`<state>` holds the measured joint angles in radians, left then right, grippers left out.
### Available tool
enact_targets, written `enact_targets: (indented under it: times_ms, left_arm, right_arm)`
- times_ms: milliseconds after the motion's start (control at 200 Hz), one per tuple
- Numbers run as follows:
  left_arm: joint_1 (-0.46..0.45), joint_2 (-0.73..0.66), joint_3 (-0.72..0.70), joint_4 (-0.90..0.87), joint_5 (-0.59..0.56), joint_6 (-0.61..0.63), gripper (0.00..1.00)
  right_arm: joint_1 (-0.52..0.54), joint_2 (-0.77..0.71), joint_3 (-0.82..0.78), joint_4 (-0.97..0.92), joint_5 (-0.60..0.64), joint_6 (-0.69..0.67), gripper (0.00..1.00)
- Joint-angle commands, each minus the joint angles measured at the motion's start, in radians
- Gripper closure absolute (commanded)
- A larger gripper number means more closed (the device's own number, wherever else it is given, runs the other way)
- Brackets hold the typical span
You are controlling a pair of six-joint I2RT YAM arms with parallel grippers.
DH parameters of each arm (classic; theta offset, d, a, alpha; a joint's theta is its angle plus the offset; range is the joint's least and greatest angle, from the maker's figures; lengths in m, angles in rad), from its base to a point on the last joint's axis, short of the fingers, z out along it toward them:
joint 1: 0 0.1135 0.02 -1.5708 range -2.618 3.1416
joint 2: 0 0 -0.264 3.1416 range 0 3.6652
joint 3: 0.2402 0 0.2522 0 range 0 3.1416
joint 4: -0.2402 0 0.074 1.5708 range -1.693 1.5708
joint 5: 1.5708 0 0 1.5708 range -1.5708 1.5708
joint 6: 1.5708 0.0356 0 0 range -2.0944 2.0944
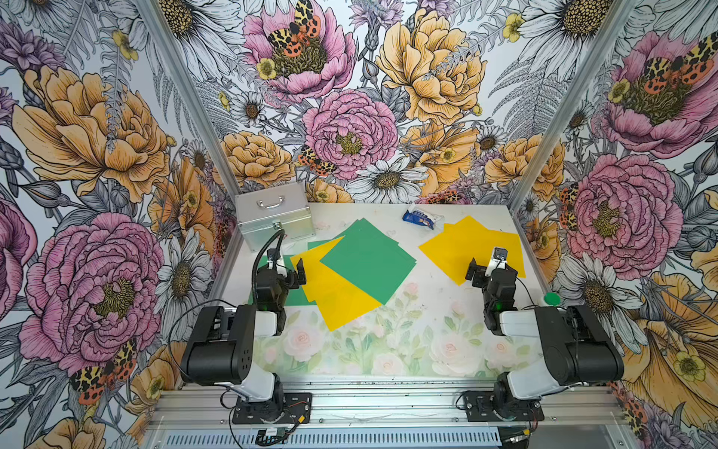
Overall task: Sort the scattered colored papers by color
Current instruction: Pick up the colored paper.
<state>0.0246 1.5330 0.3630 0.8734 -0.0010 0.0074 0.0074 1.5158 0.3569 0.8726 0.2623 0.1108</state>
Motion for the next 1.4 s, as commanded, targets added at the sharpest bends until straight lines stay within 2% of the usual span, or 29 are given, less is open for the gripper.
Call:
enact_targets:
  times_ms: [0,1186,1261,1336,1396]
  left_arm:
    - [0.016,0.011,0.021,0.044,0.036,0.002,0.02]
    - [0.011,0.01,0.024,0.039,0.027,0.005,0.02]
    - [-0.005,-0.018,0.056,-0.045,-0.063,-0.007,0.02]
    - [-0.007,-0.07,0.155,-0.268,-0.109,-0.019,0.01]
    - [-0.004,-0.098,0.246,-0.445,-0.111,-0.023,0.02]
  right_arm:
    - [0.006,0.016,0.019,0.021,0.018,-0.005,0.0]
    - [-0.001,0.018,0.024,0.011,0.005,-0.001,0.0]
    - [-0.002,0.014,0.023,0.011,0.002,-0.001,0.0]
    - [0.007,0.011,0.022,0.016,0.02,-0.008,0.0]
    - [0.017,-0.022,0.05,-0.067,0.02,-0.019,0.0]
